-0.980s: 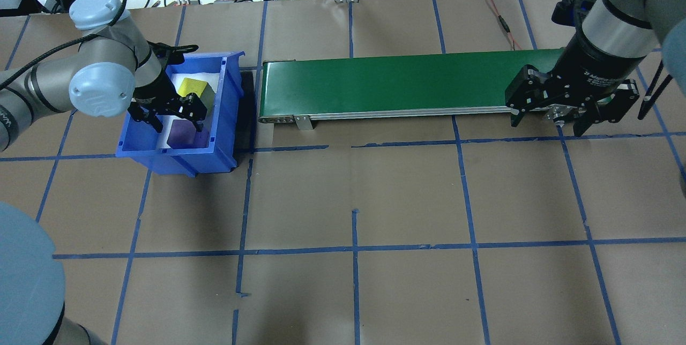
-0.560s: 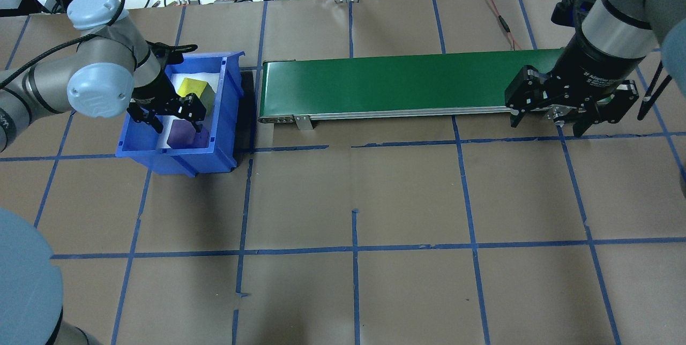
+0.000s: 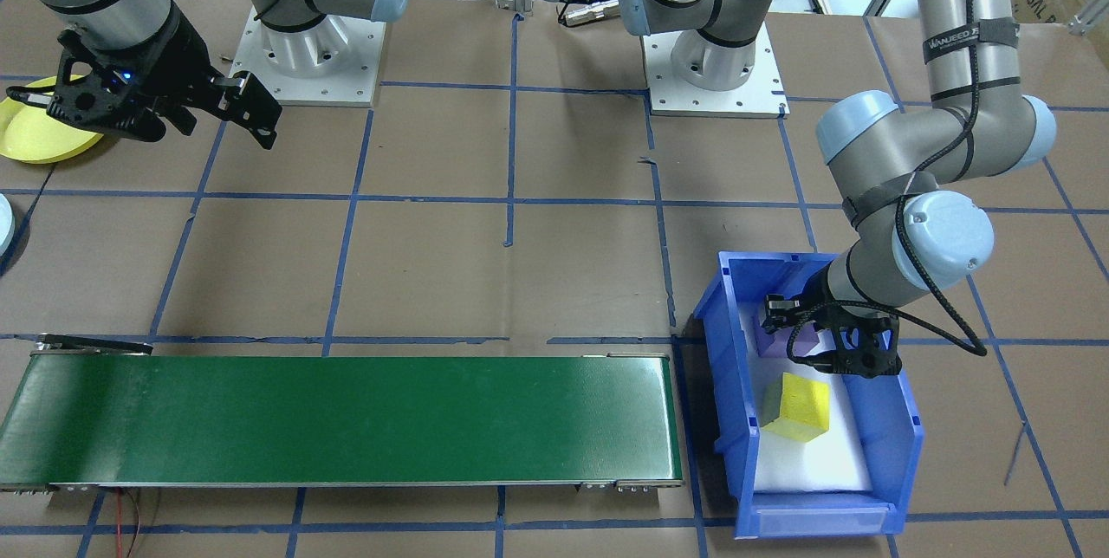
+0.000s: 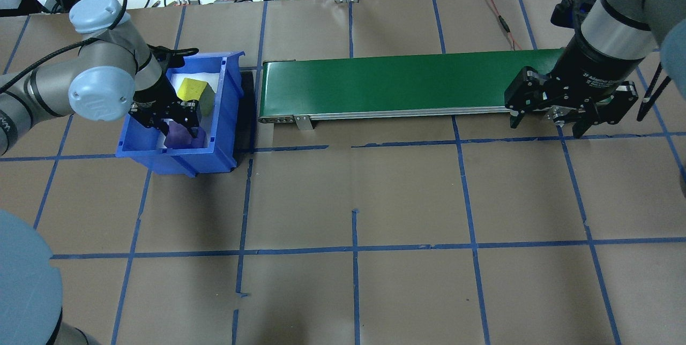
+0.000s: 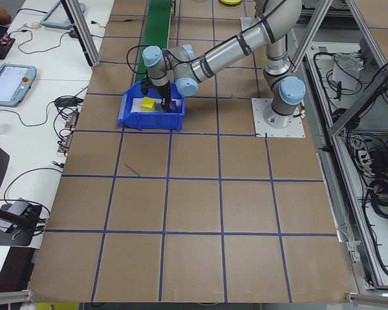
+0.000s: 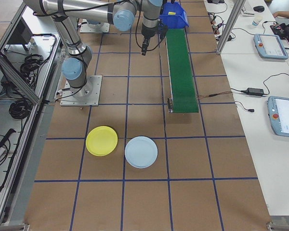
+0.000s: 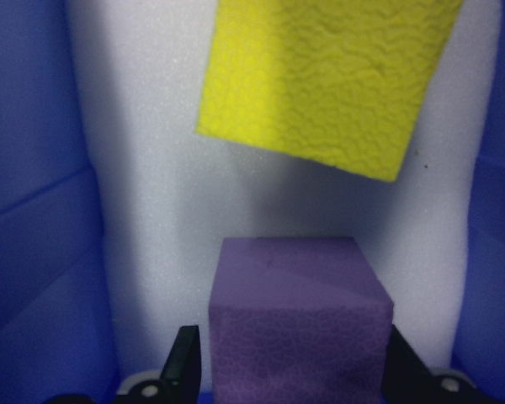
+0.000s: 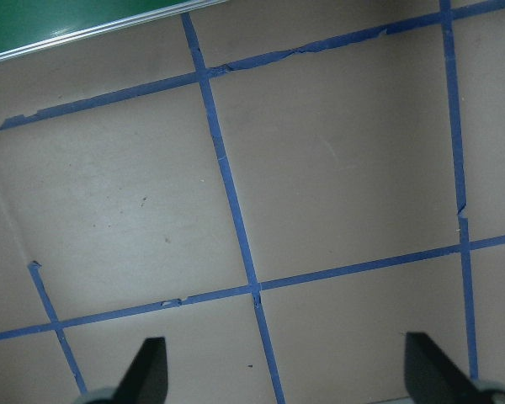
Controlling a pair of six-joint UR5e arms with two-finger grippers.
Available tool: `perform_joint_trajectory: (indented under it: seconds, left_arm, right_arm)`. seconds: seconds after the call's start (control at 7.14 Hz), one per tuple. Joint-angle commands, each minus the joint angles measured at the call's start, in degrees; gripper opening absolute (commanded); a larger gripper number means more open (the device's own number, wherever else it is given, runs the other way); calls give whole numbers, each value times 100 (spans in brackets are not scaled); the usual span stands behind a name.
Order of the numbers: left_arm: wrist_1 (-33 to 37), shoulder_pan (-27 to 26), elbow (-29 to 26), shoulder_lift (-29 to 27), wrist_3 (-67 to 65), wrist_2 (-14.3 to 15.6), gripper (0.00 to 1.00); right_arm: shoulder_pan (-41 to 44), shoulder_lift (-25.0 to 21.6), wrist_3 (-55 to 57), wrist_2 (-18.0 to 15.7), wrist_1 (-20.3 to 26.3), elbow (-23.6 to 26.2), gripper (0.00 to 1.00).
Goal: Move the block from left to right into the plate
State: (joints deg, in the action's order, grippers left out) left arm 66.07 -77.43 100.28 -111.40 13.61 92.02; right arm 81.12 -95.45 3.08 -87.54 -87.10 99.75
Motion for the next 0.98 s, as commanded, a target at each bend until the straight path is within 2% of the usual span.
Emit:
perform_joint_trajectory:
  seconds: [0.0,0.42,0.7,0.84]
  left_arm:
    - [-15,0,-200,309,-7,53,33]
    - [239,-122,-710,1022,-16,1,33]
    - [231,-578,-860,1287,-190,-236,33]
    - [231,-841,-817,1226,-914,-245,33]
  right_arm:
    - [0,0,0,0,0,1,100]
    - [0,0,0,0,0,1,100]
    - [0,0,0,0,0,1,100]
    - [0,0,0,0,0,1,100]
